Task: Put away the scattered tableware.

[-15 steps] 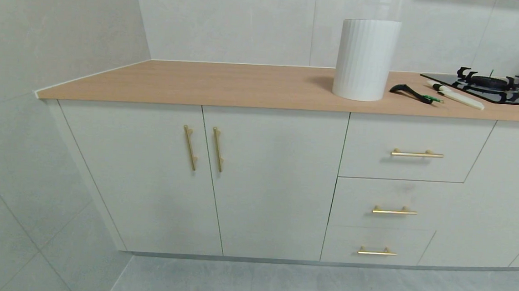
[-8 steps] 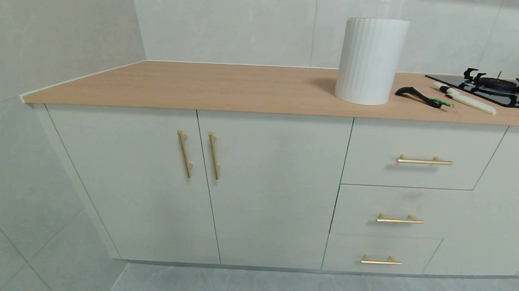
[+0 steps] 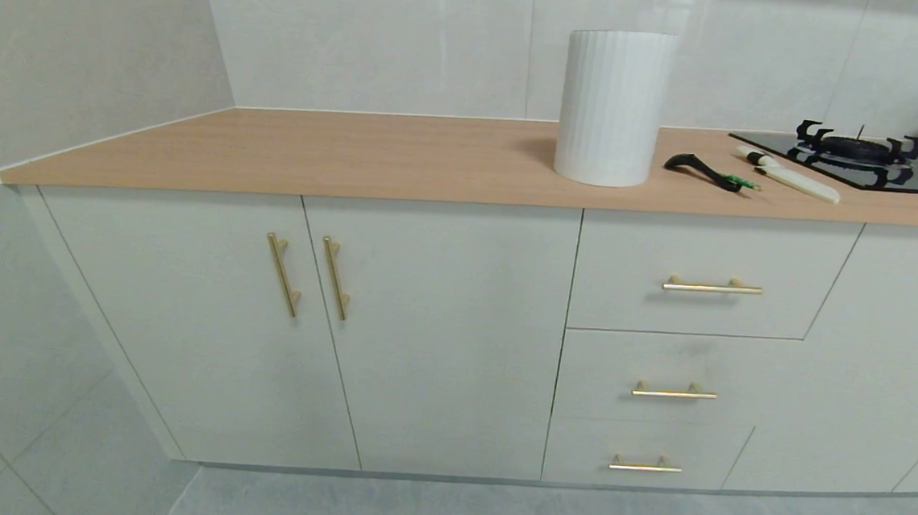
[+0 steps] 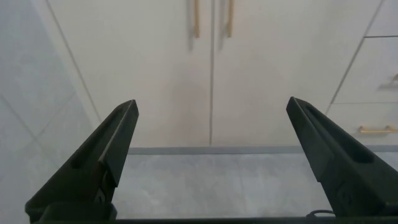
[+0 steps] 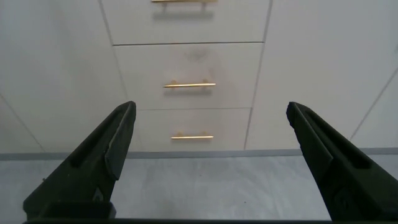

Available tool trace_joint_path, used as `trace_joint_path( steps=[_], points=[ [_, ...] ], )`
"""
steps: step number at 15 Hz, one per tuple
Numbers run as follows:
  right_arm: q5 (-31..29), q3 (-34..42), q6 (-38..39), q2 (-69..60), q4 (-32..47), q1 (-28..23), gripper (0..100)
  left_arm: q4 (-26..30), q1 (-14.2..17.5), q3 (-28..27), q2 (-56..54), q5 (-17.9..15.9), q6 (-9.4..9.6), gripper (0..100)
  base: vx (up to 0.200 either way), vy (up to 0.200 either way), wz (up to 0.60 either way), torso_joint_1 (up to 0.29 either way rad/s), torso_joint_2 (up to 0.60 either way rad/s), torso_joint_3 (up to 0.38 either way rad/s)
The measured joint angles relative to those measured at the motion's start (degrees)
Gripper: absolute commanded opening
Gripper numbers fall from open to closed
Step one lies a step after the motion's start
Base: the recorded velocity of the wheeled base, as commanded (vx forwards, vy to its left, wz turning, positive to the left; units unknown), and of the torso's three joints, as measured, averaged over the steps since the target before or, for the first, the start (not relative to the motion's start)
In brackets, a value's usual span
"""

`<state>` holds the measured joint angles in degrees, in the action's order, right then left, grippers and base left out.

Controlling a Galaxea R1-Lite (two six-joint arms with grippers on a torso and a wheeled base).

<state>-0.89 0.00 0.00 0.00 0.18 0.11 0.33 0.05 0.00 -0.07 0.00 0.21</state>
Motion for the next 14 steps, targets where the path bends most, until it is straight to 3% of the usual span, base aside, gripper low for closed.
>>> trace_joint_path(
  steps=[10,14],
  points=[
    [0.07,0.00,-0.22,0.00,0.00,-0.01,100,0.00,0.05,0.00,0.00,0.00,-0.05,100,0.000,0.000,0.00,0.000,0.00,0.000],
    [0.29,0.00,-3.66,0.00,-0.07,-0.01,100,0.02,0.02,-0.02,0.00,0.00,-0.02,100,0.000,0.000,0.00,0.000,0.00,0.000]
  ],
)
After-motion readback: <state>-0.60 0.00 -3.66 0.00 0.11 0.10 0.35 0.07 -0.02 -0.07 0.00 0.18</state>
